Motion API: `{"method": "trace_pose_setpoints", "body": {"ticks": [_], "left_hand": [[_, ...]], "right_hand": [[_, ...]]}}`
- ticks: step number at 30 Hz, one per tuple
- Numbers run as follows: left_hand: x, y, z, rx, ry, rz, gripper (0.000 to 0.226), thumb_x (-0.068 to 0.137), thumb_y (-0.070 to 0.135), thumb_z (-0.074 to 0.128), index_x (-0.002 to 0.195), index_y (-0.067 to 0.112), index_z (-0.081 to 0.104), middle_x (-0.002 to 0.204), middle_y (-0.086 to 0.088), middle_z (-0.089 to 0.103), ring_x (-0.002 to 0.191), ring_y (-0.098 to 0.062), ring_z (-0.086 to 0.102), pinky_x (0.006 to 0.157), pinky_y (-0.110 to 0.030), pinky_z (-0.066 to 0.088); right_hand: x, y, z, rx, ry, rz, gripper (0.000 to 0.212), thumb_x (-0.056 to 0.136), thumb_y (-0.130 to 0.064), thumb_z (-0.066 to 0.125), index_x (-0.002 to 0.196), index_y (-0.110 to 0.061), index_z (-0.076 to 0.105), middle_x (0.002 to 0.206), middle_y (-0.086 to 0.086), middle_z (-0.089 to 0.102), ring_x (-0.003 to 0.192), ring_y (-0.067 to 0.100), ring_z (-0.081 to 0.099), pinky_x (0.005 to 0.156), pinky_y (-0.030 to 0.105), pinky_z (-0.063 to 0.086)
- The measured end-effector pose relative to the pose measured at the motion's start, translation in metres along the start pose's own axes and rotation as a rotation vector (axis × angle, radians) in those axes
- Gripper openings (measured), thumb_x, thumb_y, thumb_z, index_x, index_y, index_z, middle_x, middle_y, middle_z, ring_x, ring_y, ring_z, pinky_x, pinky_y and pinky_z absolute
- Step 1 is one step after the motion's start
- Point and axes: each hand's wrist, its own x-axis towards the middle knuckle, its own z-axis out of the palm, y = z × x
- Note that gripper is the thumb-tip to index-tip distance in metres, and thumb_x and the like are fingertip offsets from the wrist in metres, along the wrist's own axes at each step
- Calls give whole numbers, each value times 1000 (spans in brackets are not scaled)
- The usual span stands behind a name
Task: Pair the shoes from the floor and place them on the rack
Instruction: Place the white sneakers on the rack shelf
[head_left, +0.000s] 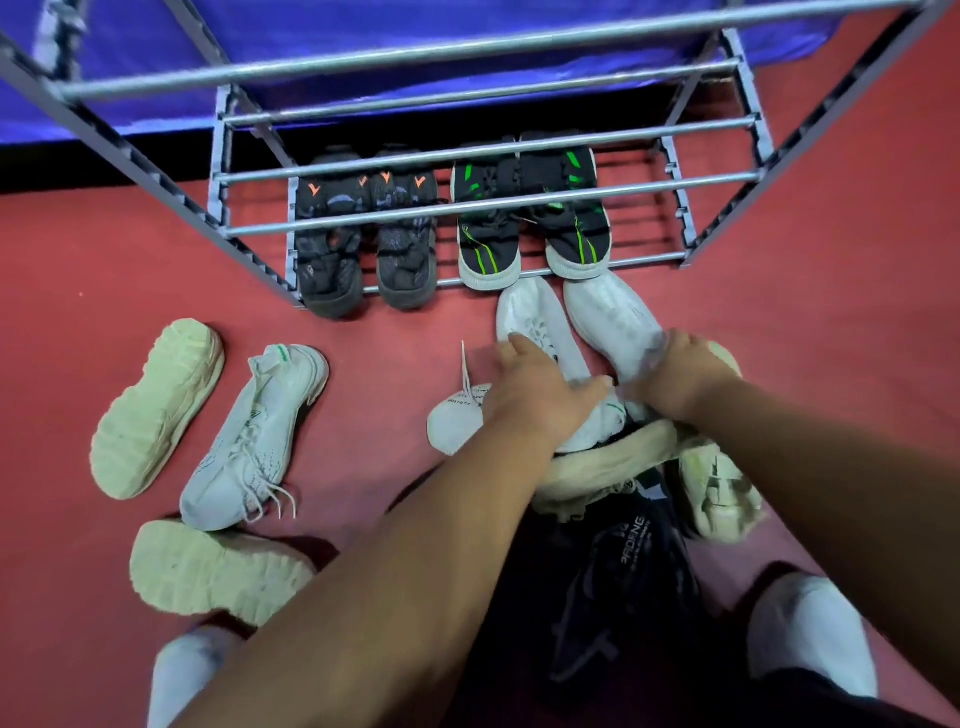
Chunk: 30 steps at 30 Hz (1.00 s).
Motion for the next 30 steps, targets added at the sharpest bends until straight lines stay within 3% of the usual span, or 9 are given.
{"method": "trace_pose_setpoints", "body": {"ticks": [2, 4, 7, 9, 13, 18, 22, 27, 30], "left_hand": [[-12, 5, 16, 51, -49, -10, 140, 72, 75, 72, 161, 1, -7, 168, -8, -1, 144, -32, 36, 106, -45, 46], [-20, 5, 27, 37, -29, -41, 140, 76, 66, 76, 159, 1, -16, 169, -9, -14, 146, -32, 33, 110, -43, 43], [-31, 6, 31, -60, 13, -138, 138, 77, 57, 79, 159, -1, -15, 166, -13, 1, 144, -29, 34, 105, -41, 47], [-34, 7, 30, -81, 11, -158, 136, 78, 56, 78, 159, -2, -13, 165, -15, 9, 146, -29, 31, 107, -41, 45], [-34, 7, 22, -88, -24, -167, 134, 77, 55, 79, 160, 0, -10, 166, -13, 14, 146, -32, 31, 110, -42, 41], [-35, -2, 5, -111, -92, -180, 131, 71, 49, 85, 161, 3, 0, 162, -11, 23, 140, -36, 42, 108, -45, 46], [-53, -17, -4, -50, -150, -143, 119, 73, 47, 78, 161, 9, 8, 163, -12, 21, 140, -36, 39, 110, -47, 43], [-84, -20, -28, -143, -159, -273, 105, 65, 34, 74, 155, 12, 25, 149, -6, 35, 135, -35, 42, 104, -45, 47], [-106, -16, -45, -205, -196, -340, 92, 63, 27, 75, 145, 8, 39, 131, -4, 43, 116, -31, 56, 83, -38, 56]], "right_hand": [[-3, 11, 9, 107, -11, -14, 108, 81, -58, 81, 160, -12, 25, 158, 16, 34, 143, 41, 40, 117, 51, 37], [-4, 18, 11, 135, -11, -33, 117, 76, -52, 87, 164, -14, 20, 163, 14, 30, 145, 40, 39, 118, 51, 38], [-6, 20, 13, 41, -81, -57, 138, 74, -46, 91, 168, -16, -5, 172, 11, 13, 152, 38, 31, 122, 48, 35], [-7, 20, 13, 56, -61, -66, 138, 74, -41, 93, 168, -16, -5, 171, 11, 16, 150, 36, 37, 119, 46, 39], [-10, 20, 16, 113, -9, -67, 124, 76, -32, 90, 168, -16, 8, 164, 12, 31, 140, 35, 49, 112, 43, 46], [-22, 23, 12, 148, -46, -24, 89, 70, -29, 86, 146, -14, 41, 130, 10, 56, 112, 33, 61, 93, 41, 55], [-43, 19, 1, 157, -38, 16, 76, 68, -28, 82, 136, -13, 50, 111, 4, 59, 94, 28, 59, 73, 33, 47], [-75, 8, -19, 132, -32, 39, 73, 60, -40, 81, 124, -12, 61, 95, 4, 63, 90, 31, 65, 78, 36, 58], [-97, 1, -34, 124, -26, 15, 63, 55, -46, 83, 107, -13, 70, 89, 5, 66, 87, 30, 68, 81, 37, 61]]}}
